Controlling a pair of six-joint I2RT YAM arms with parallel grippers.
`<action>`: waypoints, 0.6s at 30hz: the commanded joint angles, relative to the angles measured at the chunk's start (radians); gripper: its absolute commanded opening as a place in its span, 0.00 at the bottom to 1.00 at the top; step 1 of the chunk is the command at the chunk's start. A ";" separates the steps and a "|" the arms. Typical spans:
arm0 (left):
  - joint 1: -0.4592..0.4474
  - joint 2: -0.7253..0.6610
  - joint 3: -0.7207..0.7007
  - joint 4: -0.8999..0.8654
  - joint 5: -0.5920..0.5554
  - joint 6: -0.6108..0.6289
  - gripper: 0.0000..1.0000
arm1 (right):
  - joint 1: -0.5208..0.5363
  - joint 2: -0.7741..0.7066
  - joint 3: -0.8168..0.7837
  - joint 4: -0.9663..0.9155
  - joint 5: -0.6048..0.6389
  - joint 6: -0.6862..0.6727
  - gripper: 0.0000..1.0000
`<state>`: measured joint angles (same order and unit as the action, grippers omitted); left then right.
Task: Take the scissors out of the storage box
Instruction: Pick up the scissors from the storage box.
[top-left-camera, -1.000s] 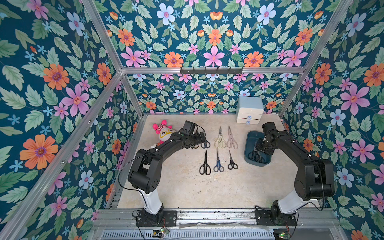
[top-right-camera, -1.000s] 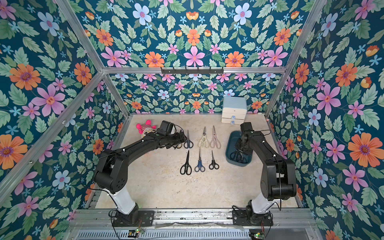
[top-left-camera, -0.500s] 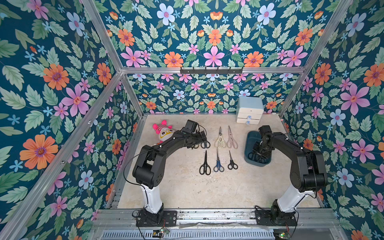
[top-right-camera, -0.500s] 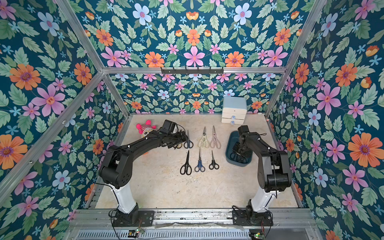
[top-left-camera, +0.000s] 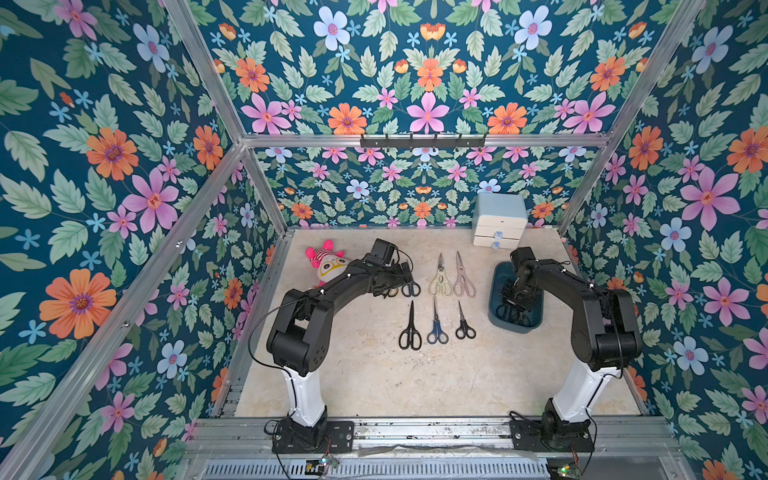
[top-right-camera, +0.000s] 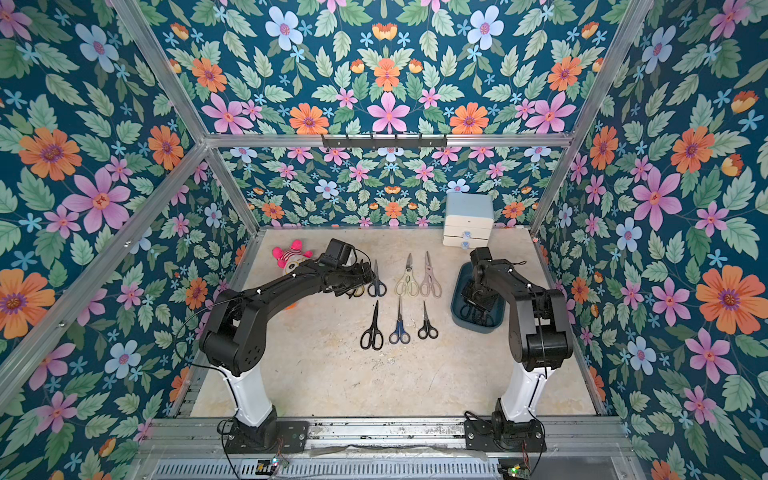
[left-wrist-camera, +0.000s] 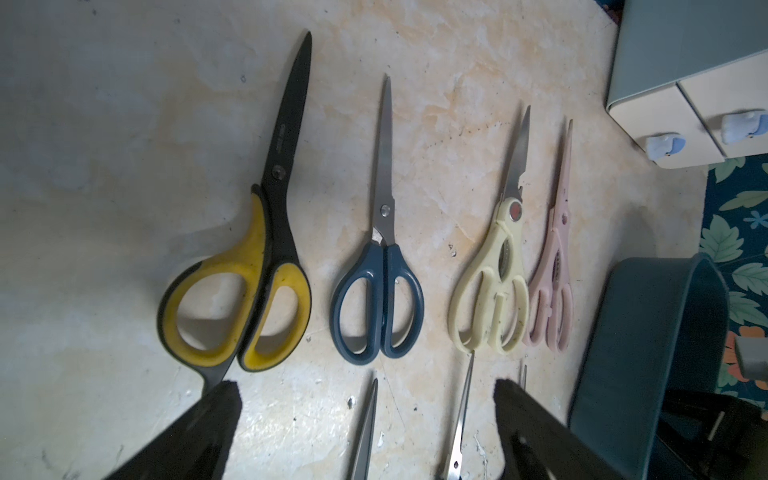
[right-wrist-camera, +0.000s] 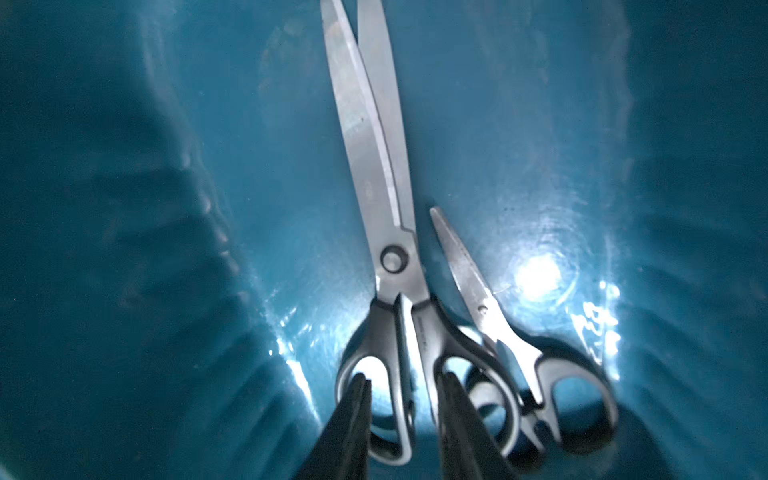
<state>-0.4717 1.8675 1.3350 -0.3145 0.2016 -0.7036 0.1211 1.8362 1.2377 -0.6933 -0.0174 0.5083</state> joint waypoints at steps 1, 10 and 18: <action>0.002 0.002 0.007 -0.010 -0.012 0.006 0.99 | 0.001 0.004 -0.003 -0.030 0.003 -0.056 0.33; 0.002 0.002 0.012 -0.012 -0.018 0.006 0.99 | 0.001 0.014 -0.010 -0.030 -0.001 -0.090 0.34; 0.002 -0.005 0.005 -0.016 -0.025 0.007 0.99 | 0.001 0.044 -0.023 0.011 -0.008 -0.077 0.34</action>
<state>-0.4709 1.8679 1.3422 -0.3183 0.1852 -0.7036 0.1215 1.8698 1.2190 -0.6914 -0.0257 0.4320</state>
